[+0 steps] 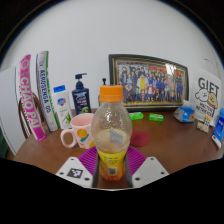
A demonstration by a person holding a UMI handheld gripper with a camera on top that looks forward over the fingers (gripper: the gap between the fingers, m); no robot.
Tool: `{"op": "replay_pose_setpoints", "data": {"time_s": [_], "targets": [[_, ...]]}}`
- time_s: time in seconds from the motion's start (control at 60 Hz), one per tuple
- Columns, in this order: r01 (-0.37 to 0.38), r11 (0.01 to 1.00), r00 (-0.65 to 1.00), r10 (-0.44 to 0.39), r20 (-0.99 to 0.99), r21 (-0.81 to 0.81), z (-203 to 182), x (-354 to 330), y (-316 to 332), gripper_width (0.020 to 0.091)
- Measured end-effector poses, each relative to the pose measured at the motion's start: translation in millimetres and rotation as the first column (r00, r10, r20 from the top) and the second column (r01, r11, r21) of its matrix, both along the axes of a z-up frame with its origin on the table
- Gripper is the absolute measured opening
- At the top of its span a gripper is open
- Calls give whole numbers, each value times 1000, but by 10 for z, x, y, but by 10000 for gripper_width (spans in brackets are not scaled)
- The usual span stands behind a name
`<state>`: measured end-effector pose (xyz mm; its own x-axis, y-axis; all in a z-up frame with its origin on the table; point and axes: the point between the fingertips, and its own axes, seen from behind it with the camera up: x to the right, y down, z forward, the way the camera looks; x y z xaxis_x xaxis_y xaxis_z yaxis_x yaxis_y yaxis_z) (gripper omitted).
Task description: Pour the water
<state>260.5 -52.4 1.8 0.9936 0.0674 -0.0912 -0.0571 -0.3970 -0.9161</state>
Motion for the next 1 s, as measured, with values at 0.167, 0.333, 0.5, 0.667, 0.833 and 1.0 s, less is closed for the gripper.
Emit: {"op": "replay_pose_setpoints", "data": {"time_s": [0.167, 0.333, 0.5, 0.667, 0.833, 1.0], "targets": [[53, 999, 997, -53, 47, -6, 63, 107, 7, 273], [64, 998, 973, -66, 223, 17, 414, 326, 138, 271], [22, 999, 804, -46, 593, 47, 895, 664, 554, 271], [-89, 996, 425, 24, 905, 16, 1159, 700, 1022, 270], [-171, 981, -22, 90, 996, -93, 1140, 561, 1313, 270], [-148, 968, -409, 127, 904, -203, 1065, 543, 1503, 271]]}}
